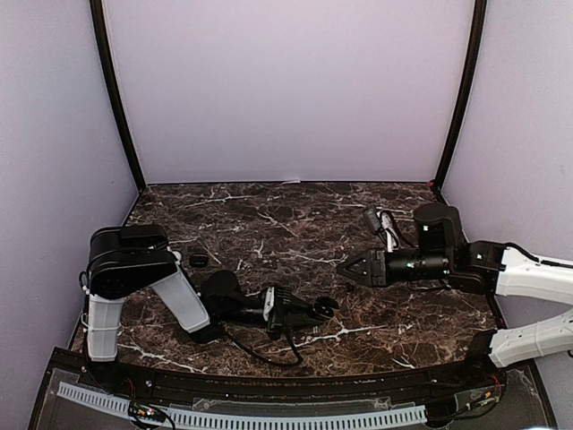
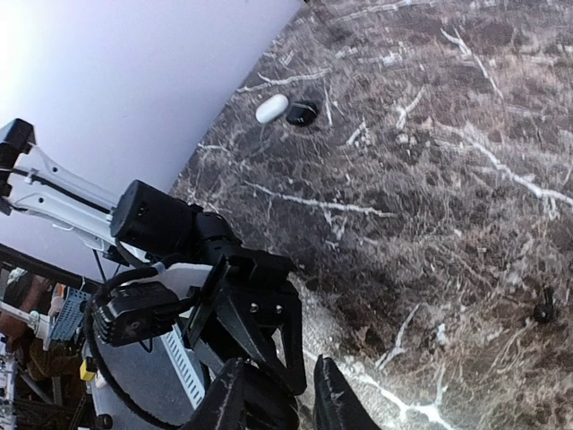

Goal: Insert the wireless bluetooth earbuds into the charging case
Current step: Pick up the right earbud from the left side groove of the charging case.

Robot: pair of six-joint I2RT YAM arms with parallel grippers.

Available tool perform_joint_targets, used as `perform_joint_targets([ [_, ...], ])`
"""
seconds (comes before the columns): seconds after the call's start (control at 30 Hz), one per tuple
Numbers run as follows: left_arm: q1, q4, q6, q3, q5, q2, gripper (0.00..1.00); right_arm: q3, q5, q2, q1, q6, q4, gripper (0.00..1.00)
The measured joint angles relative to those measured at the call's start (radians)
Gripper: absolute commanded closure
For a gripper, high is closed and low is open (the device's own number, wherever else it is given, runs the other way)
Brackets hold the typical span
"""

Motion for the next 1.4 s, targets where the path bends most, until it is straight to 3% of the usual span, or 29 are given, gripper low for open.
perform_joint_targets([
  [0.4, 0.02, 0.003, -0.096, -0.033, 0.054, -0.029, 0.95, -0.368, 0.064, -0.237, -0.002, -0.267, 0.367, 0.65],
  [0.8, 0.075, 0.003, -0.202, -0.083, 0.167, -0.062, 0.95, -0.365, 0.021, -0.216, -0.002, -0.571, 0.442, 0.65],
  [1.4, 0.157, 0.004, -0.317, -0.133, 0.386, -0.114, 0.94, -0.323, -0.097, -0.11, -0.002, -0.771, 0.507, 0.67],
])
